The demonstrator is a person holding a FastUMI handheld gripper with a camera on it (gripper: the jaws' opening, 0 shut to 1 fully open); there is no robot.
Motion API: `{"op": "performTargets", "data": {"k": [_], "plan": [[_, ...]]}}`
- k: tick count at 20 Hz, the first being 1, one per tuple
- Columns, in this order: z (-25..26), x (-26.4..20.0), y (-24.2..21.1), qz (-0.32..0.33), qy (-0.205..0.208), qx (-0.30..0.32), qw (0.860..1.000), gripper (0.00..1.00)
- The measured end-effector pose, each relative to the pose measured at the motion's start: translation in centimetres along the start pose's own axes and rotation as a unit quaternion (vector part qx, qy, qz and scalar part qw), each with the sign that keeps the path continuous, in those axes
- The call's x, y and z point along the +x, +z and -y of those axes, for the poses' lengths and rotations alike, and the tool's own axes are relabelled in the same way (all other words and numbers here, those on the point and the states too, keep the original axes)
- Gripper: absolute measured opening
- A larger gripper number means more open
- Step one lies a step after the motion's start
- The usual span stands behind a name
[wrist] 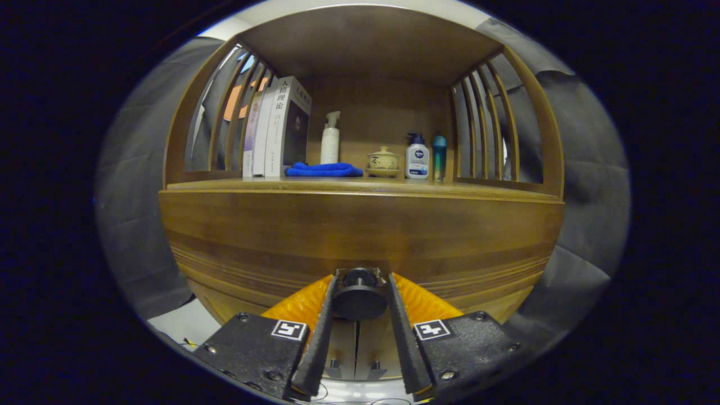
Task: Pull open the drawer, take out the items inside it, and place them on the countertop above the cabinet.
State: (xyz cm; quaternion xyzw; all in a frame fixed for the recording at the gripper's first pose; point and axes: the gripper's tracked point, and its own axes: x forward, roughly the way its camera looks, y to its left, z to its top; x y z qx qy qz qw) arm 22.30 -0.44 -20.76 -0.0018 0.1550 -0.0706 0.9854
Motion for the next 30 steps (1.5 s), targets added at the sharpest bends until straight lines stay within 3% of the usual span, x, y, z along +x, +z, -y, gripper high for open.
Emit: {"op": "performTargets", "data": {"k": [1,7,22,30], "plan": [[0.0,0.2,-0.1,-0.003,-0.003,0.005,1.000,0.50],[0.1,-0.1,-0.3,-0.007,0.000,0.024,1.000,0.38],[0.2,-1.1,-0.8,-0.019,0.009,0.005,1.000,0.37],[0.1,-1.4,-0.2,-0.016,0.035,-0.019,0.999,0.36]]}}
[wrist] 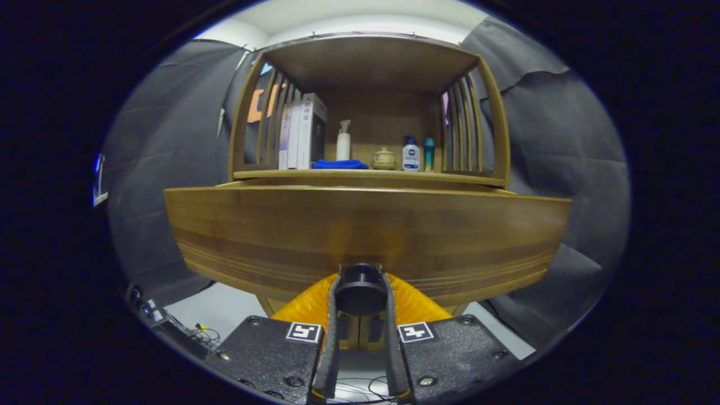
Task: Pull open the drawer, take out the items inside it, and place them on the countertop above the cabinet.
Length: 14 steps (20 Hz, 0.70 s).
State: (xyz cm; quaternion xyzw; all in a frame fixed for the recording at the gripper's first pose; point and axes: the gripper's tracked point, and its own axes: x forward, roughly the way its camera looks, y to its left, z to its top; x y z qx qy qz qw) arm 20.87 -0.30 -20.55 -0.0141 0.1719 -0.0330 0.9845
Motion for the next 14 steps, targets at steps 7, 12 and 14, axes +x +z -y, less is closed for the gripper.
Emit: {"op": "performTargets", "data": {"k": [7,12,14], "plan": [[-0.2,-1.4,-1.0,-0.013,0.027,-0.012,0.999,0.37],[0.0,-2.0,-1.3,-0.021,0.024,-0.023,0.999,0.37],[0.1,-2.1,-1.5,-0.028,0.023,-0.027,0.999,0.37]]}}
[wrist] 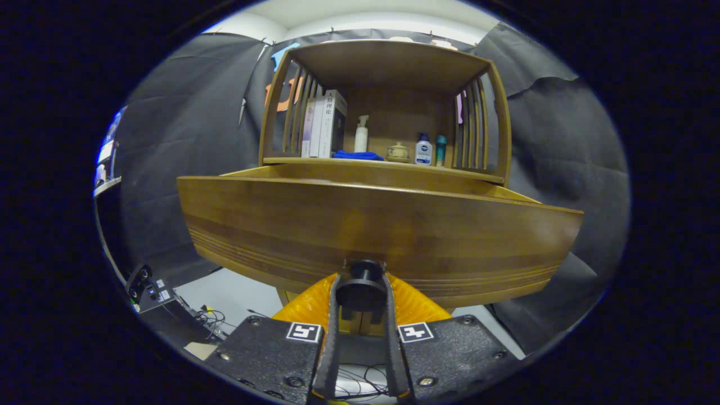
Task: Pull open the drawer, take out the items inside it, and place them on the countertop above the cabinet.
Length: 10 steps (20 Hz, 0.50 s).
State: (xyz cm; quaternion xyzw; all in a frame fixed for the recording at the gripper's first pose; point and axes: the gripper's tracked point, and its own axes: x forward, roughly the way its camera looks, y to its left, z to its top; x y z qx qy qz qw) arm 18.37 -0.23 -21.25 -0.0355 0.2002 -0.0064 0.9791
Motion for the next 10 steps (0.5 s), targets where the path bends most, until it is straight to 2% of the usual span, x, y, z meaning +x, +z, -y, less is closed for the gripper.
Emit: {"op": "performTargets", "data": {"k": [2,5,8,10], "plan": [[-0.1,-0.3,-0.3,-0.010,0.004,-0.009,1.000,0.38],[0.4,-0.9,-0.9,-0.028,0.002,-0.020,0.999,0.50],[-0.6,-1.8,-0.8,-0.047,0.025,-0.003,0.999,0.57],[-1.1,-2.4,-0.3,-0.053,0.044,-0.001,0.998,0.67]]}}
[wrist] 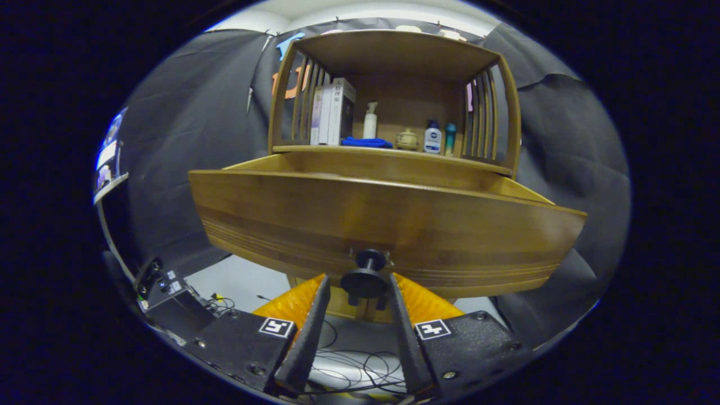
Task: Pull open the drawer, take out the items inside it, and place them on the countertop above the cabinet.
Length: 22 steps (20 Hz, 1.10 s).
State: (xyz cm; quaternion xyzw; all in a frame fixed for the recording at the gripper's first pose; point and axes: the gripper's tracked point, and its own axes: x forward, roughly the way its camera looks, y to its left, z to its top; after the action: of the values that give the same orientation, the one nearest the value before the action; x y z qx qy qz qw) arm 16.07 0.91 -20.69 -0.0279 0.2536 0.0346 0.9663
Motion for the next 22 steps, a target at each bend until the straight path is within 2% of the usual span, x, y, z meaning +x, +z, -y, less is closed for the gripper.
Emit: {"op": "performTargets", "data": {"k": [2,3,6,8,13,19,22], "plan": [[-0.7,-0.5,0.3,-0.012,0.019,-0.003,1.000,0.75],[-1.0,-0.9,0.9,-0.013,0.026,0.001,1.000,0.85],[-1.6,-2.2,4.2,-0.002,0.045,0.012,0.999,0.88],[-2.8,-2.8,6.3,0.011,0.074,0.015,0.997,0.88],[-3.0,-2.2,11.2,0.028,0.108,0.045,0.993,0.94],[-0.6,3.3,13.7,-0.027,0.075,0.058,0.995,0.97],[0.9,6.3,12.6,-0.100,0.036,0.072,0.992,0.97]]}}
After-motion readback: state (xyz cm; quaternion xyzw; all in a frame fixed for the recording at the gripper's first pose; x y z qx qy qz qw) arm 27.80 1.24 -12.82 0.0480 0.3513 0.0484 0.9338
